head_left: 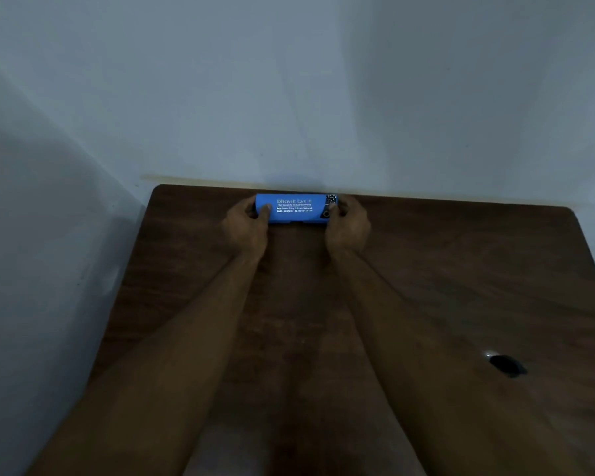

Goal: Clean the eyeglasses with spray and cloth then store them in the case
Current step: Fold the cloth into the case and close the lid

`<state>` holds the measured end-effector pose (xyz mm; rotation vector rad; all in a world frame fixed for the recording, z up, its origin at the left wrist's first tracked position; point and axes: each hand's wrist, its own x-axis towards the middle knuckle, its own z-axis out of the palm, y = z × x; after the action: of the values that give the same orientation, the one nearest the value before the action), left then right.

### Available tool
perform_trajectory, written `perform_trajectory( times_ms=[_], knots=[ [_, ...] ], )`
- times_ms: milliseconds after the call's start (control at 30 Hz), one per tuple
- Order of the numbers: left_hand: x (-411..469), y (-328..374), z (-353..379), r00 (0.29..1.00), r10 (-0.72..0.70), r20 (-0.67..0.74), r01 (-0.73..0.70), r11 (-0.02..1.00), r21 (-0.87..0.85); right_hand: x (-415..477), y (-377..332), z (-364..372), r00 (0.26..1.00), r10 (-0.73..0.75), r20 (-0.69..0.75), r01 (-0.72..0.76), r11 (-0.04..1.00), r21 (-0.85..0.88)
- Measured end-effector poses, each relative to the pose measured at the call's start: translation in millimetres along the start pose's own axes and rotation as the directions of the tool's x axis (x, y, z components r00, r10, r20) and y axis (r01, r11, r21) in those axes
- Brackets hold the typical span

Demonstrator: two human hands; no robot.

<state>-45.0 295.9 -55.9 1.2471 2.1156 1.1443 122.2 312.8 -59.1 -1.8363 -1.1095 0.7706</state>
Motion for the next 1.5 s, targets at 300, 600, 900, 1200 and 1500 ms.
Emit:
perform_trajectory(
  times_ms=[300,600,900,1200,1500],
  knots=[
    [-5,-6,-2,1.000,-0.010,0.004,0.010,0.999,-0.053,-10,7,-2,1.000,-0.010,0.002,0.010,1.000,0.030],
    [-140,-4,-17,0.927,0.340,0.158,-0.355,0.932,0.077,-136,45,-74,0.992,-0.109,0.069,0.114,0.990,-0.080],
    [-218,-24,-2,0.814,0.334,0.474,-0.562,0.660,0.499,-231,114,-180,0.999,-0.025,-0.039,0.015,0.974,-0.227],
    [-216,-32,1,0.824,0.275,0.495,-0.548,0.606,0.577,-218,133,-243,0.898,0.215,-0.383,-0.271,0.958,-0.096],
    [-217,-30,0,0.828,0.290,0.479,-0.548,0.599,0.584,-162,123,-230,0.955,0.050,-0.291,-0.083,0.991,-0.104]
  ],
)
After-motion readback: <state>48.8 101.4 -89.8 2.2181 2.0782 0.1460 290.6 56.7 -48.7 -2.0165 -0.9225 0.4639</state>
